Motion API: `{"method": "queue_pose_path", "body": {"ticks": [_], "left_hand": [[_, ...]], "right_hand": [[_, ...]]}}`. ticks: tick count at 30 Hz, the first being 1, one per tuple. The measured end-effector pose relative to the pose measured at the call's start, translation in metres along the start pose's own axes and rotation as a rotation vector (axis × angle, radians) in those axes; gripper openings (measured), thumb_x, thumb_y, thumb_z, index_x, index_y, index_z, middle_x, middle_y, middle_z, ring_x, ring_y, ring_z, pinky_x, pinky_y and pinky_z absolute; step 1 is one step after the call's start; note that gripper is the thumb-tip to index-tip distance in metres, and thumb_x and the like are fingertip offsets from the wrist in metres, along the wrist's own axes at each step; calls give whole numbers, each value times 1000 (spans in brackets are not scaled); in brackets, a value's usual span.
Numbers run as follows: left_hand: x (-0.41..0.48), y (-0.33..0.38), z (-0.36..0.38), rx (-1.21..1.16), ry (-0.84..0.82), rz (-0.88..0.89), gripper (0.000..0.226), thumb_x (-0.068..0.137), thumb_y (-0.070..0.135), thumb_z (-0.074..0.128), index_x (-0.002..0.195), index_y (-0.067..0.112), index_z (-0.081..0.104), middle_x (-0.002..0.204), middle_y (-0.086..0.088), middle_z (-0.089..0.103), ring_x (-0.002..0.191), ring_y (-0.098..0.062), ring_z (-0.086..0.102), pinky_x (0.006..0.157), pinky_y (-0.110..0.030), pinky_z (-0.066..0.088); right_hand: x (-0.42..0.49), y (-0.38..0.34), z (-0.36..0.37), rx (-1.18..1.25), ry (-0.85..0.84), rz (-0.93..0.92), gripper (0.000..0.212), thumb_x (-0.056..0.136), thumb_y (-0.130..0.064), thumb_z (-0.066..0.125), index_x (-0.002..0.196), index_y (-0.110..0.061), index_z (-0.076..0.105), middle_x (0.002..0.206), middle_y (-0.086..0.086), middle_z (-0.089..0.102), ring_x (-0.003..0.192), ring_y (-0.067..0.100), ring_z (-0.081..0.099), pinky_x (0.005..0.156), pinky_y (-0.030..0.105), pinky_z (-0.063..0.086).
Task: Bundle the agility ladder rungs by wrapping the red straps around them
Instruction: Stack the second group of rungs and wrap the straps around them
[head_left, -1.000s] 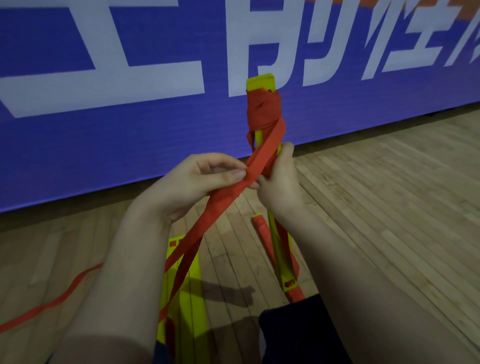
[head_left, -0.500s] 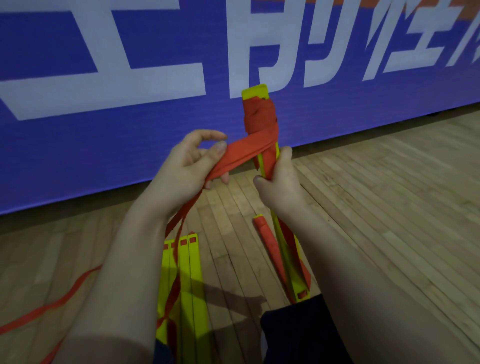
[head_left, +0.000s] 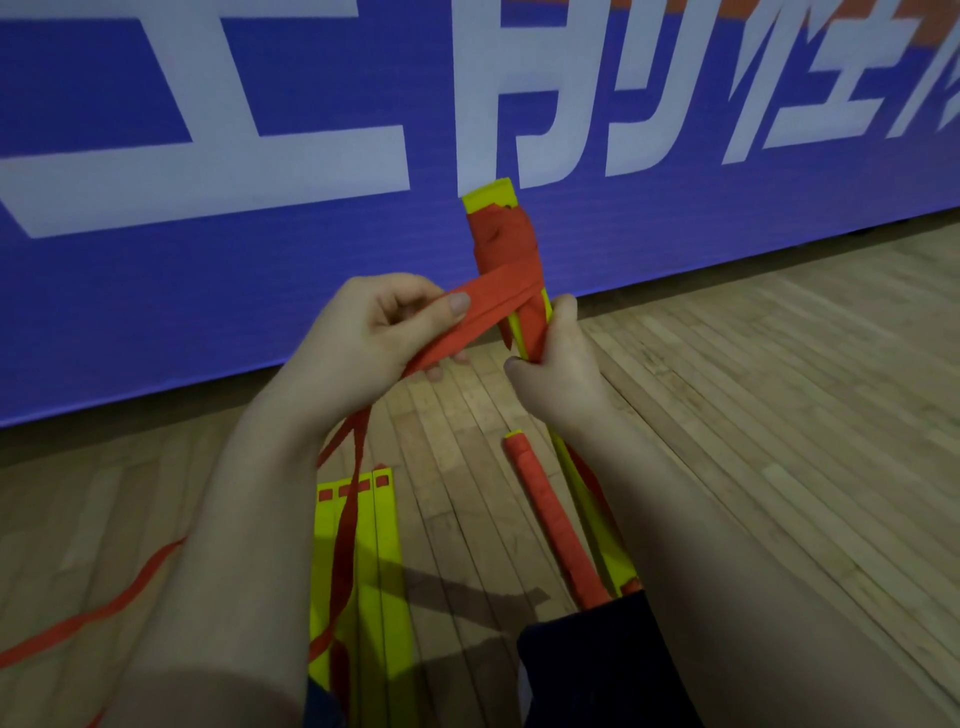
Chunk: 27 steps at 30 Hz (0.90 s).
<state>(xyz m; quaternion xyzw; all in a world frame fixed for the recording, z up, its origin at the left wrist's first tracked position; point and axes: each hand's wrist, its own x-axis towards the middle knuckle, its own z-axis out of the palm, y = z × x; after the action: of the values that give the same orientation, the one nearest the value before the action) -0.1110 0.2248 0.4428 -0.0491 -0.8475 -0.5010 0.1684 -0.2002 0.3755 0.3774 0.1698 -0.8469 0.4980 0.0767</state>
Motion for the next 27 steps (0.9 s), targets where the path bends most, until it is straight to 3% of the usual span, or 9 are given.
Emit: {"method": "queue_pose_path", "body": {"ticks": [5,8,10,15,19,22,23,25,27], "left_hand": [[10,-18,7,-65,264,-23,23,91,24,62,71,13,62,57,-5,54,49,-2,48,51,-13,37],[15,-26,10,-62,339,-19,27,88,27,66,66,11,60,55,-5,52,52,-5,45,52,-19,35],[15,-26,13,-114,353,-20,25,83,32,67,66,16,59,58,-5,52,52,-4,46,52,-17,36],[13,-21,20,-399,236,-59,23,71,34,64,89,19,59,77,-2,59,59,-1,56,54,-14,45],[5,-11,22,-394,79,-71,20,76,31,62,83,13,59,45,-2,58,31,-13,48,35,-16,36],[4,-6,23,-345,75,-41,12,80,26,65,84,15,63,49,3,62,39,-8,54,39,-15,40],[4,-4,24,-368,92,-44,9,81,22,66,87,16,65,58,7,68,49,-3,61,47,-13,44],[5,-4,25,-399,146,-62,18,78,24,70,94,18,67,78,9,75,72,-3,70,62,-15,51],[7,-6,27,-348,246,-93,19,79,26,73,95,18,69,84,5,75,79,-8,71,67,-22,56]], "right_hand": [[-2,-12,-7,158,-147,67,42,75,0,64,109,-6,41,76,-2,47,71,19,51,68,38,45],[-8,-19,-10,389,-340,88,51,75,15,58,113,-10,36,76,-2,48,63,11,47,57,25,41],[-11,-23,-11,520,-433,105,53,69,21,55,109,-10,39,73,-1,50,62,13,46,52,24,38],[-15,-28,-7,747,-582,125,56,41,11,45,95,2,55,69,17,58,65,29,55,62,34,42],[-14,-27,-8,731,-682,142,53,39,9,41,88,8,61,88,25,62,71,31,63,67,39,53],[-11,-23,-7,708,-706,176,54,40,12,42,90,11,61,91,24,61,77,34,61,76,52,53],[-9,-23,-7,682,-685,192,52,39,12,42,88,13,60,89,24,60,79,36,59,76,51,52],[-8,-26,-6,598,-632,199,43,43,11,43,82,11,61,85,22,63,78,34,60,63,33,50],[-9,-29,-1,512,-566,153,46,47,6,44,87,-5,62,80,12,65,73,23,61,50,20,43]]}}
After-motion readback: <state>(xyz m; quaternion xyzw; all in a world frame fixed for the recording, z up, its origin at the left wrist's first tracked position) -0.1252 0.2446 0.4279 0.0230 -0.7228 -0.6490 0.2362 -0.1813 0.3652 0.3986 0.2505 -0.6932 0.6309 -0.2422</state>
